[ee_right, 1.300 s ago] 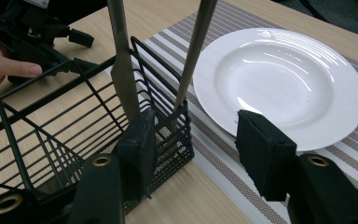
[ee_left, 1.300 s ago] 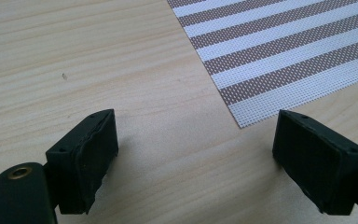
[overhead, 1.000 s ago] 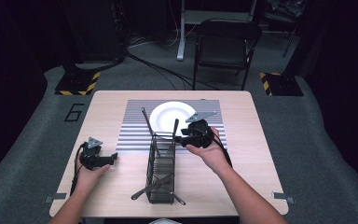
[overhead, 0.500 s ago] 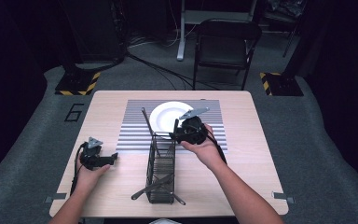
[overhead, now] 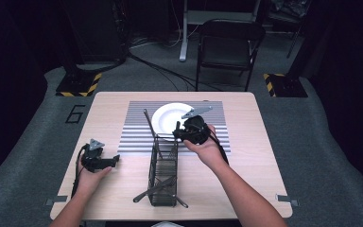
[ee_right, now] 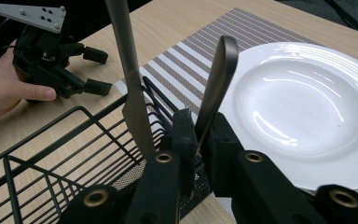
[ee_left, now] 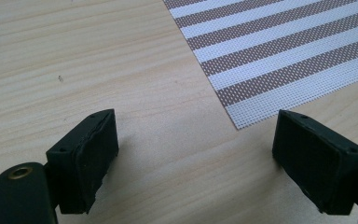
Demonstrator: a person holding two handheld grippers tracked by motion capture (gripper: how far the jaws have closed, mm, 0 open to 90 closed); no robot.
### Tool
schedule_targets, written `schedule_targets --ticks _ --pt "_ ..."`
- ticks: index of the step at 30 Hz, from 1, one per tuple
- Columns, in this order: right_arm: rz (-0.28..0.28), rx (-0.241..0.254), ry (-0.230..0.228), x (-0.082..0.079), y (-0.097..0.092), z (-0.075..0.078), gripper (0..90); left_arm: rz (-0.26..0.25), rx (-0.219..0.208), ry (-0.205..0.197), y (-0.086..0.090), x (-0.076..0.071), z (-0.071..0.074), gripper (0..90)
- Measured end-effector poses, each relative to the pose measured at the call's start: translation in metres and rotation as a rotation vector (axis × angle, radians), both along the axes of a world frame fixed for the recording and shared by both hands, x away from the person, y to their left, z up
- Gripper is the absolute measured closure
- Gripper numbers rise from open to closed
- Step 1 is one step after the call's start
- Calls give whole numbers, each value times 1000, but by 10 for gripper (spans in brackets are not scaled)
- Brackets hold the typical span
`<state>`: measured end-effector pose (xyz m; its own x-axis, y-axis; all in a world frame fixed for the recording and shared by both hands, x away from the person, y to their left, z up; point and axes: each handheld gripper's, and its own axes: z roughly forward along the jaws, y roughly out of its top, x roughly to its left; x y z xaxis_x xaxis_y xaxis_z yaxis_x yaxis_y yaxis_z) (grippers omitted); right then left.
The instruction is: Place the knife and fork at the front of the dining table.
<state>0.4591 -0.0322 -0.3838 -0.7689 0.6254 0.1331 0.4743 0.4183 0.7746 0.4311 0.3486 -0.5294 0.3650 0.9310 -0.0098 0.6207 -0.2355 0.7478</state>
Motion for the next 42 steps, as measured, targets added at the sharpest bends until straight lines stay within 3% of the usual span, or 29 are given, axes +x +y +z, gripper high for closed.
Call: schedule_targets --ticks 2,11,19,21,26,33,35,42 --pt "13 -22 -28 -5 3 1 838 0 0 0 0 0 0 142" --pt "52 -72 -52 -12 17 -7 855 0 0 0 0 0 0 142" --pt "73 -129 -46 -14 26 -17 858 0 0 0 0 0 0 142" --pt "60 -132 -26 -16 28 -19 858 0 0 0 0 0 0 142" --pt "62 -141 -31 -15 29 -21 863 0 0 0 0 0 0 142" --pt "58 -142 -22 -12 28 -18 869 0 0 0 0 0 0 142" --pt "60 -120 -9 -13 27 -13 869 0 0 0 0 0 0 142" --pt "76 -112 -9 -16 25 6 869 0 0 0 0 0 0 142"
